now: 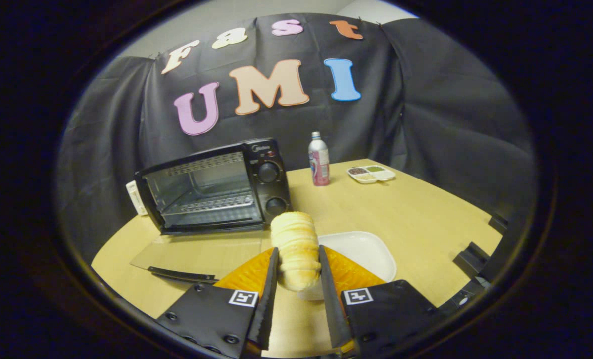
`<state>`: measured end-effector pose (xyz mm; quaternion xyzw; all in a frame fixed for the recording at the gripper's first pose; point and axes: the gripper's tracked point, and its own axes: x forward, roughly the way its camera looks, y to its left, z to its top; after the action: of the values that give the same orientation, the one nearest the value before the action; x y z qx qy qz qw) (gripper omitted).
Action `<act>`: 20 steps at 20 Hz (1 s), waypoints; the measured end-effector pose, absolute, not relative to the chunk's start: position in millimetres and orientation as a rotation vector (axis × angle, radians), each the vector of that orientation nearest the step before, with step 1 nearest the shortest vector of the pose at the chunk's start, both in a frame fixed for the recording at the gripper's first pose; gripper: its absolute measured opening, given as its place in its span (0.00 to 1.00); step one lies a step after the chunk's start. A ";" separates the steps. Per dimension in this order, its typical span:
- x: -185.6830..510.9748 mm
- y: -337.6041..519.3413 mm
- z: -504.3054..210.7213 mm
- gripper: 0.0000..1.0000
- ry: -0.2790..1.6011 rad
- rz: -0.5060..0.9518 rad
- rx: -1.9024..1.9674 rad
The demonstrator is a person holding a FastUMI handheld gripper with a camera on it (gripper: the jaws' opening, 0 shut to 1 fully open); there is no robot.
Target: Open the toaster oven, put the food inside, and close the toaster oven door.
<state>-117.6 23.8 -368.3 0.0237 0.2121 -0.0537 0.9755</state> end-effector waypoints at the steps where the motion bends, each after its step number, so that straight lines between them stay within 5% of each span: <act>1: -116.6 35.1 -370.6 0.48 0.429 -0.086 0.058; 11: -94.9 133.9 -379.4 0.48 0.450 0.086 0.165; 20: -40.0 179.6 -374.3 0.48 0.450 0.068 0.292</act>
<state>-40.0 179.6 -374.3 0.1443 0.2225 0.0335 0.9636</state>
